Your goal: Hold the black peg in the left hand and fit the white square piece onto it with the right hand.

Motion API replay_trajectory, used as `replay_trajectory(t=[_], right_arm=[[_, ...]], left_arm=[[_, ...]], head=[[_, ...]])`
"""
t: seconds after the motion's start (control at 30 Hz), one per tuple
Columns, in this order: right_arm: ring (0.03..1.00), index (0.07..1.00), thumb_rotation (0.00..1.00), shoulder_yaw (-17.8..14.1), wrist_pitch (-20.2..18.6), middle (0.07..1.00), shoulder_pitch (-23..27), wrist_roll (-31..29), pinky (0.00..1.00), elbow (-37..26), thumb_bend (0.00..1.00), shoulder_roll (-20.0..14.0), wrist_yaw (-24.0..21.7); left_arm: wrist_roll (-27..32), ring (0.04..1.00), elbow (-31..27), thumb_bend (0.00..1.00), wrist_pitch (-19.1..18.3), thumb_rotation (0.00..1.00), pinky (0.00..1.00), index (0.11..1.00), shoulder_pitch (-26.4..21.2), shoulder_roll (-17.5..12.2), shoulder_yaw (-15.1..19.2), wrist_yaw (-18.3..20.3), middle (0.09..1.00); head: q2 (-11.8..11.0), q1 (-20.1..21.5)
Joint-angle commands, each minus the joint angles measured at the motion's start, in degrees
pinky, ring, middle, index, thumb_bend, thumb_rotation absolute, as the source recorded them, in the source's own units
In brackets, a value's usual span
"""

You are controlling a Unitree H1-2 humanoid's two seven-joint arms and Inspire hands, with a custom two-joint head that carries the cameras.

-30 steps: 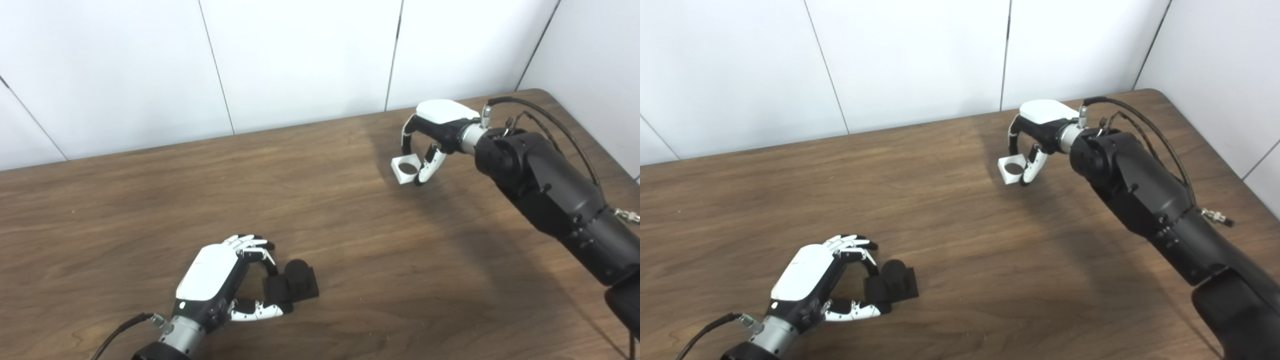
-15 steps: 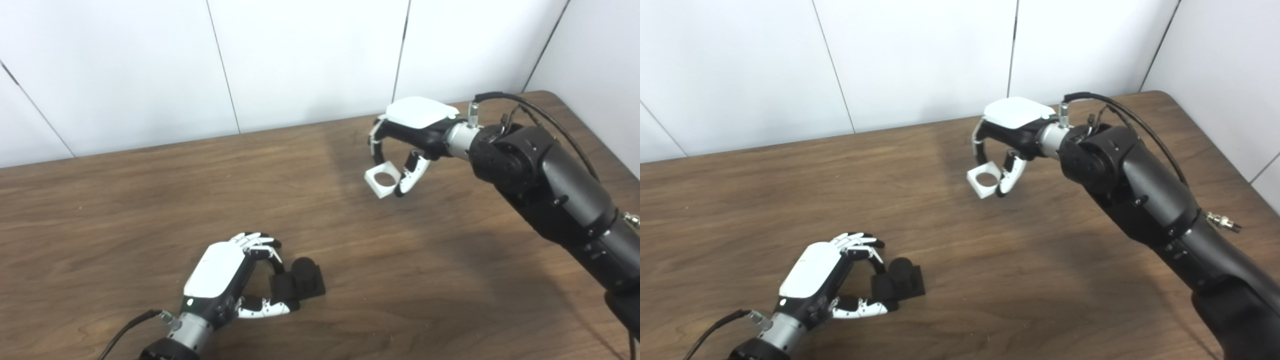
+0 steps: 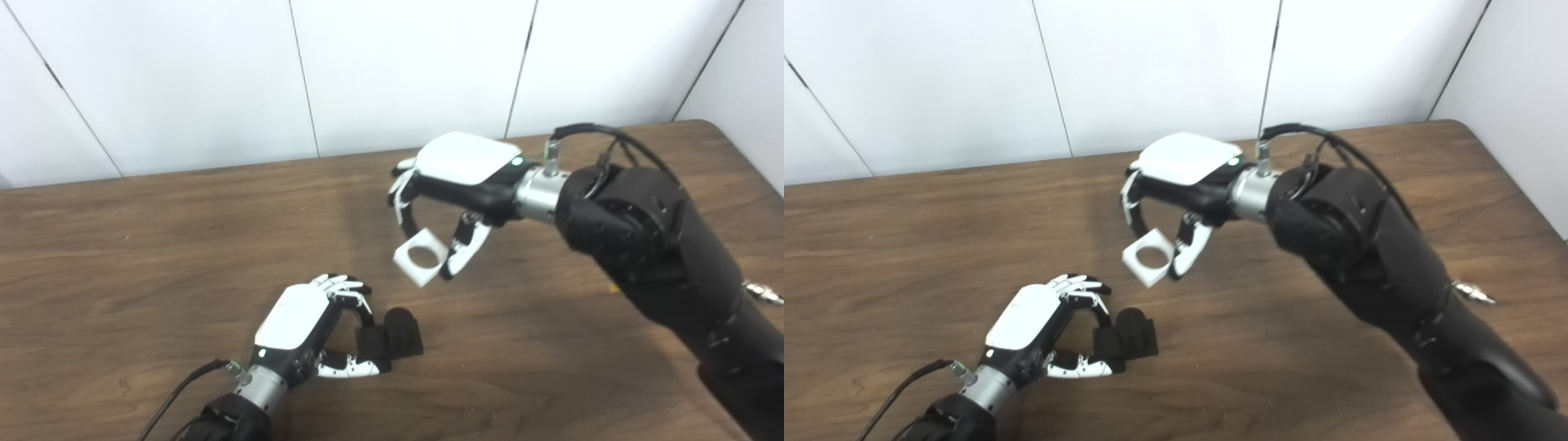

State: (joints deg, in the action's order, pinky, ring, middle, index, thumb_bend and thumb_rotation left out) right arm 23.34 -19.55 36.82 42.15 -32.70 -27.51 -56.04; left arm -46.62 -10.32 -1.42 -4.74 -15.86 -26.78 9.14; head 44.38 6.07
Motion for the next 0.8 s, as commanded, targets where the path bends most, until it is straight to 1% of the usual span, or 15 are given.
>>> replay_trajectory(t=[0.0,0.17,0.37,0.6,0.77], right_arm=[[0.928,0.483,0.13,-0.24,-0.24,0.795,2.32,1.07,0.93,-1.93,0.52,0.67,-0.18],[0.935,0.484,0.13,1.28,1.0,0.79,1.87,1.77,0.92,-2.43,0.52,2.15,-1.21],[0.921,0.483,0.13,2.63,2.03,0.79,0.85,2.21,0.92,-2.06,0.52,2.9,-1.53],[0.936,0.482,0.13,3.34,2.83,0.803,-0.08,2.16,0.95,-0.96,0.52,2.86,-2.64],[0.931,0.482,0.13,3.47,3.71,0.802,-0.33,2.73,0.95,-0.75,0.52,2.55,-3.17]], left_arm=[[-1.33,0.852,2.6,0.52,-1.53,0.05,0.91,0.488,1.52,0.06,-1.87,3.84,0.796],[-1.64,0.85,2.41,0.52,-1.5,0.05,0.91,0.488,1.55,0.24,-1.98,3.76,0.794],[-2.18,0.844,2.38,0.52,-1.56,0.05,0.9,0.489,1.6,0.49,-2.15,3.64,0.793],[-2.02,0.849,2.5,0.52,-1.97,0.05,0.91,0.489,1.51,0.77,-2.02,3.87,0.796],[-2.07,0.849,2.29,0.52,-2.07,0.05,0.91,0.488,1.43,0.73,-2.03,4.03,0.795]], head=[[0.21,-0.12],[0.61,-0.26],[1.01,-0.31],[1.19,-0.33],[1.19,-0.33]])
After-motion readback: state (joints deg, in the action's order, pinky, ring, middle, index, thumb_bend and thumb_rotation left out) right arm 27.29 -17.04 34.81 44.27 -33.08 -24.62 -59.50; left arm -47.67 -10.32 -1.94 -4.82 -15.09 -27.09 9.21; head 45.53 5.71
